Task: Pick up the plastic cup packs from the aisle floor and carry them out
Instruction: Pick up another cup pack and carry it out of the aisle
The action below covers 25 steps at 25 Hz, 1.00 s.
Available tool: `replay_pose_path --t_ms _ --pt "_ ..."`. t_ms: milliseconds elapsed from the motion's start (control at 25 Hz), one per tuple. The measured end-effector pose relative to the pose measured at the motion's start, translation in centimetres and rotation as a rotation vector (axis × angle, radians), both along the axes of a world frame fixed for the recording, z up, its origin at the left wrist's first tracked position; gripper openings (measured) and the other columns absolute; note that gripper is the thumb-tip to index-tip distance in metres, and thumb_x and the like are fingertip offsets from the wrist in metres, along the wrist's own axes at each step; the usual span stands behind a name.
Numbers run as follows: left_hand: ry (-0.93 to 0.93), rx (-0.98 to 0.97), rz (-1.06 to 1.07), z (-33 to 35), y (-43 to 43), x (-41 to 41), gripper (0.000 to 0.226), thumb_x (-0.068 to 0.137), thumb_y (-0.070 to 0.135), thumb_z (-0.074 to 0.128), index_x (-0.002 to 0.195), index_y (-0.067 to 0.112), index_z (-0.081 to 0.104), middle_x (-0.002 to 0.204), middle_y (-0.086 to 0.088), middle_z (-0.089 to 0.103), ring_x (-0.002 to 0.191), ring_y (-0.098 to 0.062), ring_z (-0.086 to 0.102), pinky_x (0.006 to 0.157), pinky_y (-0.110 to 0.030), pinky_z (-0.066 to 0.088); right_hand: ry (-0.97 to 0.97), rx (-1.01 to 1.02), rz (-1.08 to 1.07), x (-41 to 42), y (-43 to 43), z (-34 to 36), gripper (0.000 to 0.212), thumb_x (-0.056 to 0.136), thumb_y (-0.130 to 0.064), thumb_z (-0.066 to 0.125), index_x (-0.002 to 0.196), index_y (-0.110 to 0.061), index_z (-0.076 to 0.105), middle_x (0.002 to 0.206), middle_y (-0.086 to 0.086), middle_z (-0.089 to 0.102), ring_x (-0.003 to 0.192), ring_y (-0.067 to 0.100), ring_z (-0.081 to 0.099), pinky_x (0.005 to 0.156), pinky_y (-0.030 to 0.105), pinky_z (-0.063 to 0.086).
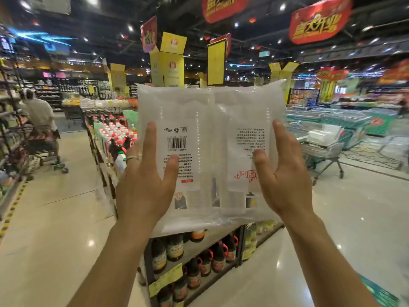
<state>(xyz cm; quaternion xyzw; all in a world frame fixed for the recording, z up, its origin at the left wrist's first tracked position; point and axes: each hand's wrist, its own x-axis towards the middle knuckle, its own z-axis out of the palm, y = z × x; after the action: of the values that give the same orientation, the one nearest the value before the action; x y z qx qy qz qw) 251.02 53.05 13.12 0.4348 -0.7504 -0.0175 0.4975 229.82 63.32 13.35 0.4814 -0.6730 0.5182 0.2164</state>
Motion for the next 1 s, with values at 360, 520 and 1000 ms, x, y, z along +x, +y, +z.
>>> replay_pose_path --t_ms 360,520,1000 --pt "-0.003 -0.017 -0.351 0.5 -13.4 -7.8 0.068 0.092 0.062 0.03 0.152 0.049 0.0 0.152 -0.013 0.032 0.119 -0.036 0.048 0.083 -0.046 0.046 -0.021 0.006 -0.323 -3.0 -7.0 -0.1 0.066 0.093 -0.051 0.038 0.153 -0.036 0.017 0.154 -0.002 0.03 0.132 0.017 0.04 0.087 0.034 0.042" --pt "0.019 -0.013 -0.47 0.4 -15.9 -12.1 0.068 0.095 0.055 0.038 0.153 0.047 0.003 0.148 -0.013 0.035 0.119 -0.035 0.047 0.084 -0.047 0.045 -0.018 0.043 -0.436 -5.1 -7.4 0.3 0.063 0.099 -0.042 0.046 0.154 -0.033 0.016 0.157 -0.002 0.026 0.129 0.011 0.036 0.086 0.025 0.033" --pt "-0.044 -0.026 -0.646 -1.0 -17.8 -30.7 0.07 0.092 0.06 0.032 0.153 0.044 0.002 0.138 -0.015 0.041 0.106 -0.033 0.054 0.073 -0.042 0.047 -0.059 0.052 -0.576 -20.8 -7.1 -1.6 0.064 0.099 -0.042 0.046 0.154 -0.034 0.015 0.156 -0.003 0.025 0.118 -0.002 0.032 0.087 0.024 0.034"
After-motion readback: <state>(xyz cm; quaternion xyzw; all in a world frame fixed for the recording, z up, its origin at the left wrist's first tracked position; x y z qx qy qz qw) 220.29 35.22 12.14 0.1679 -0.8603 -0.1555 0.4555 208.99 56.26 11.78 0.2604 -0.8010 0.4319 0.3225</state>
